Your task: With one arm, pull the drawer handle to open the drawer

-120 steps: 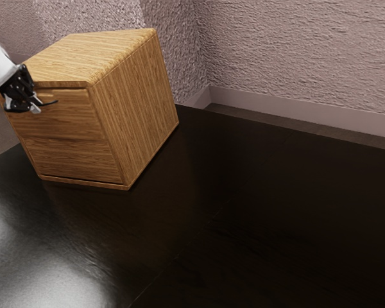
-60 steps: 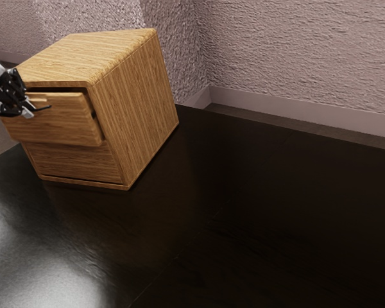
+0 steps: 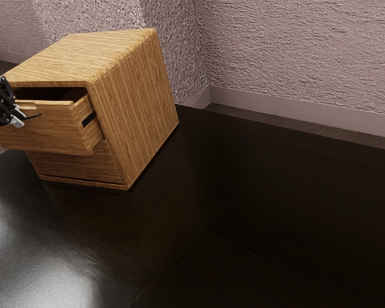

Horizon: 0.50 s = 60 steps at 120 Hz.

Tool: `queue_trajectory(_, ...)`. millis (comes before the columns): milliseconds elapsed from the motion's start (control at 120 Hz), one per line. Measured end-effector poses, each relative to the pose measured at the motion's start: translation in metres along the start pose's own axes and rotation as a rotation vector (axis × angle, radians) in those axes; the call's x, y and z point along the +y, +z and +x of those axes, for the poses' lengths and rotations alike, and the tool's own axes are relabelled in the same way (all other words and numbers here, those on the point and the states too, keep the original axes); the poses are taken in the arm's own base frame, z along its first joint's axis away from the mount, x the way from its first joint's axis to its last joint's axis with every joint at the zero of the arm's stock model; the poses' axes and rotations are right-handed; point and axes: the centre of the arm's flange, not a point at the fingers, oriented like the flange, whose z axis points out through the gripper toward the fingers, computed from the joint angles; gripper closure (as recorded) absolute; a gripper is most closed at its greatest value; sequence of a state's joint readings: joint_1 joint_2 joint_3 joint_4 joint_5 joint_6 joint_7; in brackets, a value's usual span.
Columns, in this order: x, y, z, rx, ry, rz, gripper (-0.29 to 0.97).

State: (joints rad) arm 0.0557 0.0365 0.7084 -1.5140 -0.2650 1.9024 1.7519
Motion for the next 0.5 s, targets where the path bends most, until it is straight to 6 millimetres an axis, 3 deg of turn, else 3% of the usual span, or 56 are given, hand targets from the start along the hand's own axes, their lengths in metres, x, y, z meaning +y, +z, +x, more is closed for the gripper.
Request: queue_trajectory(500,0.022,-0.012,-0.009,0.034,0.014,-0.01,0.66)
